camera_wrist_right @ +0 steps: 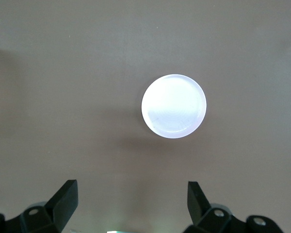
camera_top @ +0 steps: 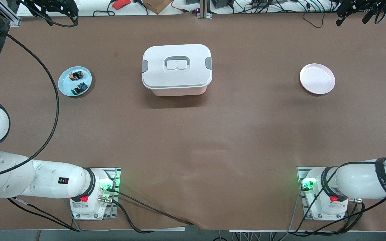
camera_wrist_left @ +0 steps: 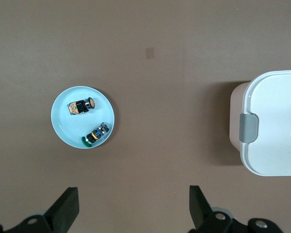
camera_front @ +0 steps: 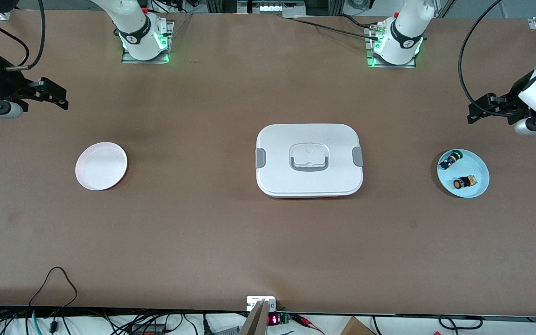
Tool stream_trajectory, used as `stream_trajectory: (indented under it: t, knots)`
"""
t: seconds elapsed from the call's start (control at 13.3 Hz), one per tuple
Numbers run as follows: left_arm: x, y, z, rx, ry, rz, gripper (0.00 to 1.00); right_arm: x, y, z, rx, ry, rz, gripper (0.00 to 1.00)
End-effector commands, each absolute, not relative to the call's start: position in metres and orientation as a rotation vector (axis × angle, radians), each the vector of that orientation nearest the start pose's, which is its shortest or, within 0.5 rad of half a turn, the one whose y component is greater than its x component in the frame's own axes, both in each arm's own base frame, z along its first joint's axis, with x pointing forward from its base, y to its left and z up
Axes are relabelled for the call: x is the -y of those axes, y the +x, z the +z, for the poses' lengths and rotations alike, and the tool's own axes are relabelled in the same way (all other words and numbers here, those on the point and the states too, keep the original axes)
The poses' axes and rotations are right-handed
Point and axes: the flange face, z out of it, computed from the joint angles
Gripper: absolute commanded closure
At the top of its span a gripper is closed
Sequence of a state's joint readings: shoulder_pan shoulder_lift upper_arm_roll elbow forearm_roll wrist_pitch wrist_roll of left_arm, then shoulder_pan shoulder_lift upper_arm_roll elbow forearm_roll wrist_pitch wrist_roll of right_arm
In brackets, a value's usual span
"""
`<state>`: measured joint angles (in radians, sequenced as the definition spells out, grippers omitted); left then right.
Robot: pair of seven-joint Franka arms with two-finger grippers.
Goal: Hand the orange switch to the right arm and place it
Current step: 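Move the left gripper toward the light-blue dish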
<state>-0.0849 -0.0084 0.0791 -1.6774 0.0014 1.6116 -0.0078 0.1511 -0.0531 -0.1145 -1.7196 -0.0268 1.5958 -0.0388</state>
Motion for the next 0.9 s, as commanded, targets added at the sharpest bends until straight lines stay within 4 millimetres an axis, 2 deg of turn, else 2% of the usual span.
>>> stream_trajectory:
  t: [0.0, 0.6, 0.83]
  knots:
    - [0.002, 0.549, 0.591, 0.011, -3.13, 0.082, 0.0, -0.016, 0.534, 0.591, 0.11, -3.161, 0.107, 0.0]
    - [0.002, 0.548, 0.59, 0.016, -3.129, 0.089, 0.0, -0.016, 0.534, 0.591, 0.11, -3.161, 0.11, 0.0]
    - [-0.008, 0.548, 0.59, 0.044, -3.129, 0.091, 0.0, -0.016, 0.534, 0.59, 0.11, -3.161, 0.112, 0.0]
